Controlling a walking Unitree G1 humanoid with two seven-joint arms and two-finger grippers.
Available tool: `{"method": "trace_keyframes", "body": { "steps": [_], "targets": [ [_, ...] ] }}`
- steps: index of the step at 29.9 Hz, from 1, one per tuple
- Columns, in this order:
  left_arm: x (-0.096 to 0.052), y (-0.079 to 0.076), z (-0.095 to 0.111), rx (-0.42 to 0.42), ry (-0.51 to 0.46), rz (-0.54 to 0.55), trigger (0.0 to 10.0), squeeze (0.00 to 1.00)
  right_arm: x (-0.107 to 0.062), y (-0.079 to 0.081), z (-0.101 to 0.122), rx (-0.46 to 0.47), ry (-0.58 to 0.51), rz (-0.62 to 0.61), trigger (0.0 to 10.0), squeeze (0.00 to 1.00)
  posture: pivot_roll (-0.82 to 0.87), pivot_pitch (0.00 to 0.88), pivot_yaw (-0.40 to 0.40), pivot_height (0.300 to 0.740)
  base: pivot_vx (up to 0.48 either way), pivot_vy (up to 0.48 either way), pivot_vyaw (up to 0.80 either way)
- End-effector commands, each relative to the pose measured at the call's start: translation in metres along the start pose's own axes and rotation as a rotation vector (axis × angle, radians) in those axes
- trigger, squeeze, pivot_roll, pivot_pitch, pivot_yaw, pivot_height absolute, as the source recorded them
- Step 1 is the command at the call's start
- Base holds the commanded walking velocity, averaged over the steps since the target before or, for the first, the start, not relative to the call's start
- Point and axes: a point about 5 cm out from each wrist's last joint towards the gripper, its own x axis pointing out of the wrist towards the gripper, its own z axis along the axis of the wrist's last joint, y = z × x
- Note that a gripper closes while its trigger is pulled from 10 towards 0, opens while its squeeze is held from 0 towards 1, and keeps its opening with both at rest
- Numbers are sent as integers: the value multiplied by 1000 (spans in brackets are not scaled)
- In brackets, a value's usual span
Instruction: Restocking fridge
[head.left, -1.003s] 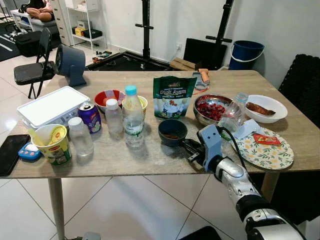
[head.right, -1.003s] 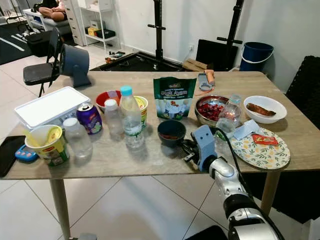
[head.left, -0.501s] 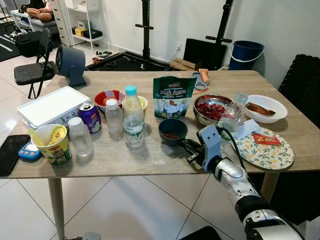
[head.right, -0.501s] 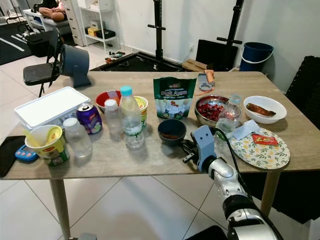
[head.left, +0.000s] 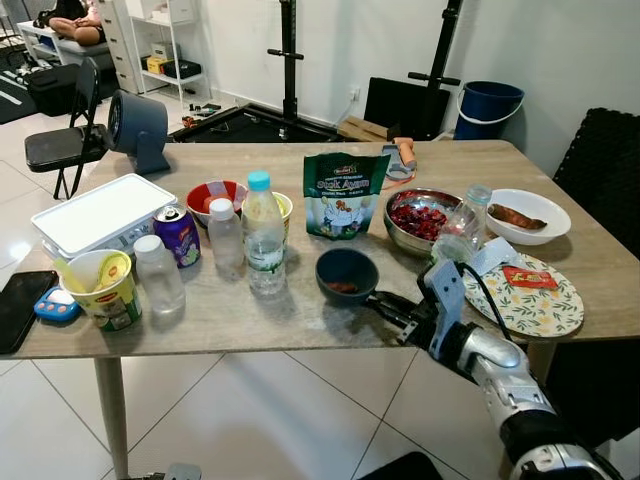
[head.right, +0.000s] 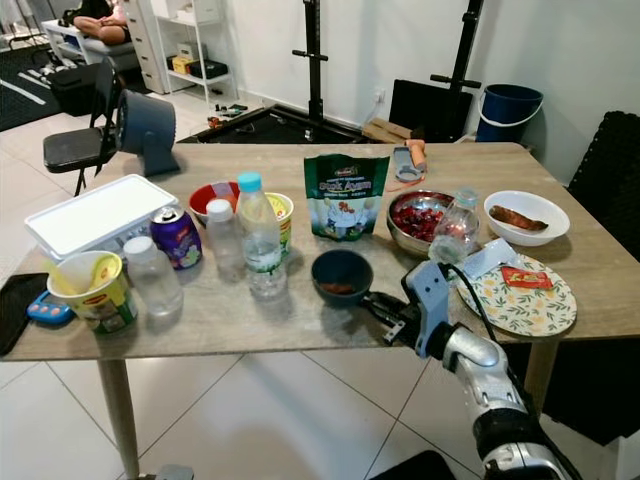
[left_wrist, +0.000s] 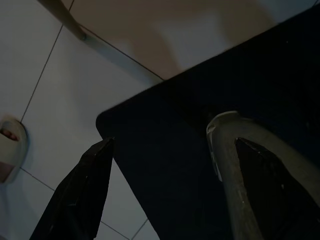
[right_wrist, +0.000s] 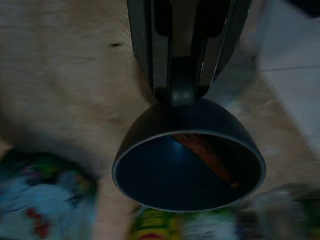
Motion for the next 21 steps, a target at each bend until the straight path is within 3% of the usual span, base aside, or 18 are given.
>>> {"method": "trace_keyframes", "body": {
  "steps": [1,8,11,19,21],
  "targets": [
    [-1,6,-4,-4,20,15,10000,0,-6,1,5,23,-30,46,10000,0,-22,15,20,740,0,0,0],
    [-3,11,-12,15,46,20,10000,0,-24,9,5,60,-22,140,10000,0,-32,27,35,740,0,0,0],
    [-2,21,-4,5,24,41,10000,0,-35,15,3,79,10,212,10000,0,-20,25,25,740,0,0,0],
    [-3,22,-7,9,41,46,10000,0,-31,16,9,61,14,233,10000,0,-21,29,24,740,-197,0,0],
    [-4,17,-14,-6,54,38,10000,0,-20,18,16,44,-23,214,10000,0,-26,31,15,740,-274,0,0]
  ]
}}
